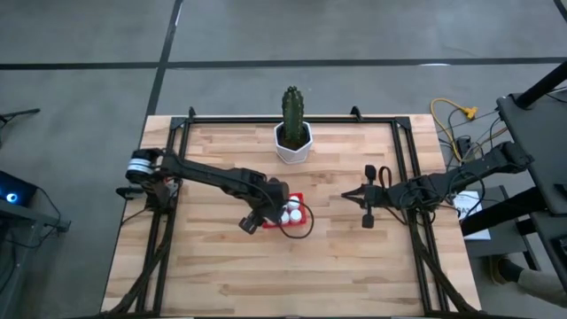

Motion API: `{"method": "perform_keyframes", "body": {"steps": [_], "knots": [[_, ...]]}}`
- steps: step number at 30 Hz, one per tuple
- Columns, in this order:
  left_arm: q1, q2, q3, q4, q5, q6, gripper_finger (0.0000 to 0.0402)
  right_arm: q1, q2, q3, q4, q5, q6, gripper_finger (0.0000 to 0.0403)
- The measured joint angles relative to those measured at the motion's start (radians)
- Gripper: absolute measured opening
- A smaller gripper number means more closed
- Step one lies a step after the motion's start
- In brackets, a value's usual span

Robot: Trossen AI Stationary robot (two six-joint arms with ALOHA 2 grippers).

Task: Pick and place pill bottles into a basket
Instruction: Put the white pill bottle into the red bin, then return to Home Position

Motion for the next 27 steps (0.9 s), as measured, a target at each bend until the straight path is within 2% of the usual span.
{"method": "perform_keyframes", "body": {"steps": [17, 27], "knots": [[0.000, 0.018, 0.031, -0.004, 0.004, -0.008, 0.0199, 0.000, -0.003, -0.014, 0.009, 0.000, 0.010, 0.0008], [-0.003, -0.108, 0.050, -0.016, 0.010, -0.023, 0.0200, 0.000, -0.003, -0.013, 0.033, 0.000, -0.029, 0.0008]]}}
